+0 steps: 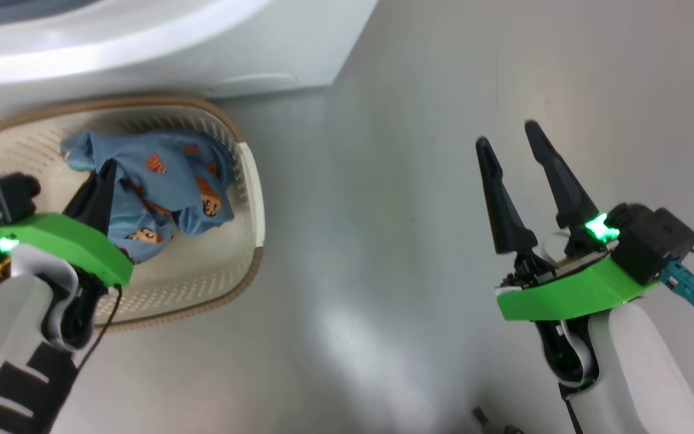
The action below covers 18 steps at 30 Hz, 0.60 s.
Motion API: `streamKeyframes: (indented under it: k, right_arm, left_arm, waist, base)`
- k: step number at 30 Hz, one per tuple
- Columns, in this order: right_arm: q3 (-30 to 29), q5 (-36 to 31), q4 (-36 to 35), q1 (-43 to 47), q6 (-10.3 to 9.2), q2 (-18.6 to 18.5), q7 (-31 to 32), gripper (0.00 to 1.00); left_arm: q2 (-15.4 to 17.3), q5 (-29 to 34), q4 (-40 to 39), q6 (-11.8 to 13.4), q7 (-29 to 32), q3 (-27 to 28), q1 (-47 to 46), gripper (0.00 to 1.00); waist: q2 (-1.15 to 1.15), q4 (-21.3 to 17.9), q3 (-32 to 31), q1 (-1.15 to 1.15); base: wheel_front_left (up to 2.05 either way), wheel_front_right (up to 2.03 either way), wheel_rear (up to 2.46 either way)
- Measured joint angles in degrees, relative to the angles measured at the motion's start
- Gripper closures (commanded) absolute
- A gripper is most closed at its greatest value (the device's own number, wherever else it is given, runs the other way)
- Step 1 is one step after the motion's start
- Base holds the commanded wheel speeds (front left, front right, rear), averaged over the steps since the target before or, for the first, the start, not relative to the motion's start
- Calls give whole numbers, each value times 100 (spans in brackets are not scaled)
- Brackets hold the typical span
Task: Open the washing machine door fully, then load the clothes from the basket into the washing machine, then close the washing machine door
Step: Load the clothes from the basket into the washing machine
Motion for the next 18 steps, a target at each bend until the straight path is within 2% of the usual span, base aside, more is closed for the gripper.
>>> streamKeyframes:
  k: [5, 18]
  right_arm:
    - [-156, -20, 180, 256, 0, 0, 1, 0]
    - [-456, -2, 336, 831, 0, -169, 1, 0]
  left_arm:
    - [-189, 394, -435, 0, 0, 776, 542, 100]
    - [-391, 1263, -1198, 0, 1, 1675, 1584, 100]
  waist:
    - [0, 145, -416, 0]
    - [0, 517, -1440, 0]
  base:
    - [0, 0, 0]
    - [0, 0, 0]
